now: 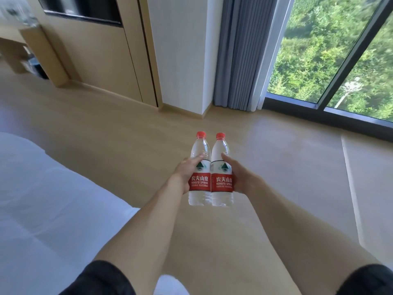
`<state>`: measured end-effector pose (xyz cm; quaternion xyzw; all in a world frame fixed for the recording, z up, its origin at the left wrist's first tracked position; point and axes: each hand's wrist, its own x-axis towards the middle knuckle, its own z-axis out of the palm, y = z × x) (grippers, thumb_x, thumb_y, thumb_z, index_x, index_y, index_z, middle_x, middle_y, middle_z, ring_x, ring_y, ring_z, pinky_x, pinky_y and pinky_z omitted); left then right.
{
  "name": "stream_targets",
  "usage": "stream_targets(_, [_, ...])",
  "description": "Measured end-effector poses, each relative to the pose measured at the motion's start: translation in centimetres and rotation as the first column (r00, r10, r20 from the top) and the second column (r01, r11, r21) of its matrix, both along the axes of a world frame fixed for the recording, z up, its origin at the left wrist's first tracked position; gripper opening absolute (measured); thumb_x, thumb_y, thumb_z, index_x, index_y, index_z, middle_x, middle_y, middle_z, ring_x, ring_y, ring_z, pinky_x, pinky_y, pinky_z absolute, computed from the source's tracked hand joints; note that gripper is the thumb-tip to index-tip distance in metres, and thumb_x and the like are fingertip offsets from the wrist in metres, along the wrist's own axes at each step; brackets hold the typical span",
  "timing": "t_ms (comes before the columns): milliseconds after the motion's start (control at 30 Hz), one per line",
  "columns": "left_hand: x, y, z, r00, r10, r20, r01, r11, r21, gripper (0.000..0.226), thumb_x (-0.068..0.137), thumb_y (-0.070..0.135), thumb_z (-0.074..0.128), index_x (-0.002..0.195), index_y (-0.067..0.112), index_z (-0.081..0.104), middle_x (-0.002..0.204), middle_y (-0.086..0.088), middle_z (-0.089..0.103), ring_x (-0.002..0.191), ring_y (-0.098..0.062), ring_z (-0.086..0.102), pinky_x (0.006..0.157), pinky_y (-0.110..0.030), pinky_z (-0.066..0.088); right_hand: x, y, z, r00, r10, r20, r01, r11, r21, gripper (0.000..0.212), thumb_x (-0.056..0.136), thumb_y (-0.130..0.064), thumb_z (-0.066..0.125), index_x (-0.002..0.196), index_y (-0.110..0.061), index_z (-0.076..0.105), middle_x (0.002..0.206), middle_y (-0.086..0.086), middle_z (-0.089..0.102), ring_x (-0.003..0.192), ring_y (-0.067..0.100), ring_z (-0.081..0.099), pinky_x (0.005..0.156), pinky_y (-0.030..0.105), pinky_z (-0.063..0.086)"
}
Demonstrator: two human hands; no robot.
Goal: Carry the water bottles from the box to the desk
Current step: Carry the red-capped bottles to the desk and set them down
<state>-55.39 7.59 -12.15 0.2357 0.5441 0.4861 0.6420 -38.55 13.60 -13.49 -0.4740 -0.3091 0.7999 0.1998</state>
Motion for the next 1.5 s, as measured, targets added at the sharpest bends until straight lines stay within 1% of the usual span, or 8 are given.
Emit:
stream_targets(400, [-7.0,16.2,-2.1,0.995,0.054,0.085,-0.056,0.998,0.024,0.049,0.092,0.038,0.069,0.13,0.007,0.061,0.123,-0.027,0.067,0.112,-0.049,0.064,0.097,-0.065,0.05,-7.2,17.0,0.2,0.998,0.032,0.059,-0.034,0.999,0.04,0.06,0.093,-0.051,0.063,0.133,-0.007,0.059,0.124,0.02,0.069,0.096,0.034,0.07,0.082,0.044,0.06])
stream_targets(667, [-16.6,29.3,-0.8,0.998,0.035,0.044,-0.037,0.998,0.043,0.054,0.091,0.041,0.071,0.133,0.009,0.059,0.123,-0.025,0.068,0.108,-0.046,0.066,0.094,-0.06,0.054,-16.0,30.4,1.2,0.99,0.091,0.11,-0.101,0.991,0.089,0.062,0.092,-0.054,0.063,0.134,-0.008,0.058,0.125,0.019,0.068,0.123,0.038,0.061,0.105,0.053,0.048])
stream_targets(900, [-24.6,35.8,0.7,0.992,0.117,0.053,-0.119,0.992,0.032,0.06,0.09,0.041,0.071,0.139,0.01,0.054,0.133,-0.028,0.061,0.107,-0.045,0.062,0.103,-0.064,0.046,-24.7,37.9,2.6,0.989,0.133,0.064,-0.14,0.981,0.133,0.057,0.088,-0.048,0.072,0.127,-0.008,0.062,0.114,0.018,0.073,0.099,0.034,0.072,0.092,0.049,0.057])
stream_targets(967, [-27.0,37.0,0.8,0.99,0.132,0.053,-0.134,0.99,0.038,0.06,0.092,0.042,0.069,0.14,0.01,0.052,0.134,-0.029,0.059,0.105,-0.044,0.062,0.103,-0.064,0.045,-27.4,39.8,2.6,0.982,0.174,0.072,-0.183,0.973,0.141,0.058,0.087,-0.048,0.072,0.128,-0.008,0.061,0.114,0.018,0.073,0.104,0.035,0.071,0.093,0.05,0.056])
stream_targets(1067, [-30.2,38.2,0.4,0.979,0.2,0.038,-0.201,0.979,0.015,0.058,0.092,0.042,0.068,0.139,0.011,0.053,0.125,-0.027,0.065,0.093,-0.04,0.068,0.091,-0.058,0.054,-31.5,42.4,1.9,0.968,0.239,0.08,-0.248,0.958,0.141,0.059,0.088,-0.049,0.072,0.128,-0.007,0.061,0.116,0.019,0.073,0.108,0.036,0.069,0.096,0.051,0.055])
stream_targets(1167, [-34.0,39.6,-0.1,0.947,0.32,0.026,-0.319,0.947,-0.04,0.057,0.089,0.042,0.073,0.134,0.013,0.055,0.117,-0.023,0.07,0.082,-0.036,0.072,0.08,-0.052,0.059,-36.3,45.1,1.1,0.945,0.316,0.083,-0.325,0.936,0.139,0.058,0.089,-0.048,0.071,0.127,-0.006,0.061,0.113,0.019,0.073,0.1,0.035,0.071,0.09,0.048,0.058])
stream_targets(1367, [-42.5,44.0,0.0,0.807,0.588,-0.061,-0.591,0.804,-0.069,0.052,0.079,0.033,0.085,0.12,0.008,0.067,0.107,-0.022,0.075,0.099,-0.045,0.072,0.085,-0.063,0.056,-47.1,51.8,0.4,0.88,0.475,0.025,-0.473,0.87,0.138,0.053,0.09,-0.045,0.07,0.125,-0.005,0.061,0.11,0.018,0.074,0.097,0.034,0.073,0.084,0.047,0.06])
stream_targets(1500, [-47.8,47.3,0.8,0.73,0.681,-0.058,-0.683,0.727,-0.072,0.048,0.079,0.031,0.085,0.118,0.008,0.067,0.104,-0.022,0.075,0.094,-0.043,0.073,0.078,-0.056,0.06,-53.7,56.1,1.3,0.819,0.574,0.01,-0.569,0.81,0.144,0.056,0.089,-0.045,0.07,0.126,-0.005,0.06,0.112,0.019,0.074,0.108,0.037,0.07,0.094,0.051,0.056])
